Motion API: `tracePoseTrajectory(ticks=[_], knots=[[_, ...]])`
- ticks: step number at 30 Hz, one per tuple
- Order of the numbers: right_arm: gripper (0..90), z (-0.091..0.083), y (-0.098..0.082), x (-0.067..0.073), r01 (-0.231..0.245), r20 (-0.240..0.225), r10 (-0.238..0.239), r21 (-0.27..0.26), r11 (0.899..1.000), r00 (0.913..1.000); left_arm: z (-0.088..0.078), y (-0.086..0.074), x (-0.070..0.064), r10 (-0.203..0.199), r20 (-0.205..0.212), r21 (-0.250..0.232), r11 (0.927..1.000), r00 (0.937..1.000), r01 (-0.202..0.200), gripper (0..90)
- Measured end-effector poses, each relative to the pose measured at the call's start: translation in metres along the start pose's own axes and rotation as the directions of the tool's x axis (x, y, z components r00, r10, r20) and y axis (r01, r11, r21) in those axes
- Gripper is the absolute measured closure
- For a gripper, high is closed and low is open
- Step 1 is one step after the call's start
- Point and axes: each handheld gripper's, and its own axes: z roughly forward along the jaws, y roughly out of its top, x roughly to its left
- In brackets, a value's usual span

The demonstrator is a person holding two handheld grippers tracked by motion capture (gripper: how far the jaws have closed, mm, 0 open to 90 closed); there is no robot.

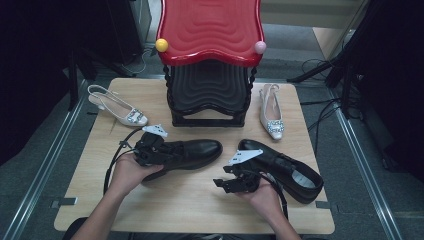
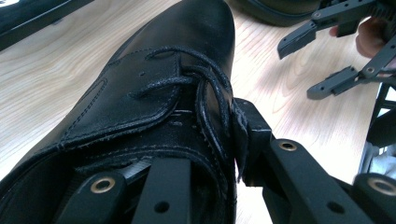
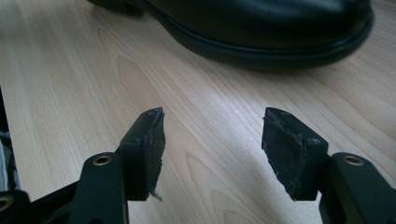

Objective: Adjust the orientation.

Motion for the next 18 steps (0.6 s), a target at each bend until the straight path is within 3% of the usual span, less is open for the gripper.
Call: tracePoseTrajectory(ticks=[9,11,18], knots=[[40.5,0.002,0.002,0.000,-0.008,0.006,0.008,-0.020,1.000,0.9999,0.029,0.007,-0.017,0.020,0.004,0.019,0.9996,0.9998,-0.020,76.5],[40.7,0.003,0.002,0.000,-0.010,0.007,0.011,-0.023,1.000,0.9999,0.031,0.006,-0.018,0.040,-0.011,0.023,0.9989,0.9991,-0.040,75.5],[41.3,0.005,0.003,0.001,-0.015,0.014,0.015,-0.035,0.999,0.9998,0.023,0.003,-0.016,0.053,-0.032,0.023,0.9984,0.9981,-0.052,64.4]])
